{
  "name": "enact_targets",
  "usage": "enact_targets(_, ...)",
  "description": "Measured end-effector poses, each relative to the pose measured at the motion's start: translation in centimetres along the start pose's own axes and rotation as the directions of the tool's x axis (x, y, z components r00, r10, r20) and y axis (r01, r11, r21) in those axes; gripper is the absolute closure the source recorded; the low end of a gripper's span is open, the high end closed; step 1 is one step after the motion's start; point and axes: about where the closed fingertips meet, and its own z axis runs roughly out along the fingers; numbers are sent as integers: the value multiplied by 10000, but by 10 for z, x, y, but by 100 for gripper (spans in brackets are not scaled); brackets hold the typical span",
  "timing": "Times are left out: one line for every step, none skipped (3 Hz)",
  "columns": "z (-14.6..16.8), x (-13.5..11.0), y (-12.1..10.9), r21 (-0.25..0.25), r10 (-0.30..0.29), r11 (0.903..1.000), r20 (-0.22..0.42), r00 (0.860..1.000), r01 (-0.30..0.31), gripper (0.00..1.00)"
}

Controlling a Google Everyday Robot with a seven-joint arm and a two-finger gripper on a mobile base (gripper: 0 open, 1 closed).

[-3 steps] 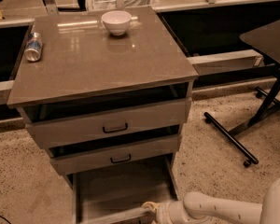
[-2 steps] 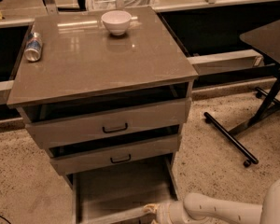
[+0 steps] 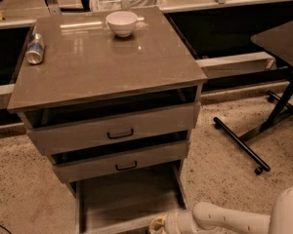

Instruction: Close bottom drawer

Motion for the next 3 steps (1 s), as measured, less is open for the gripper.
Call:
enact_targets(10,17,-2,-130,98,9999,-220,9997,-101,100)
enact_targets(21,35,-1,-146,59,9999,-423,9991,-66,100)
enact_targets(31,46,-1,-151,-24,9999,-626,9980,14,100)
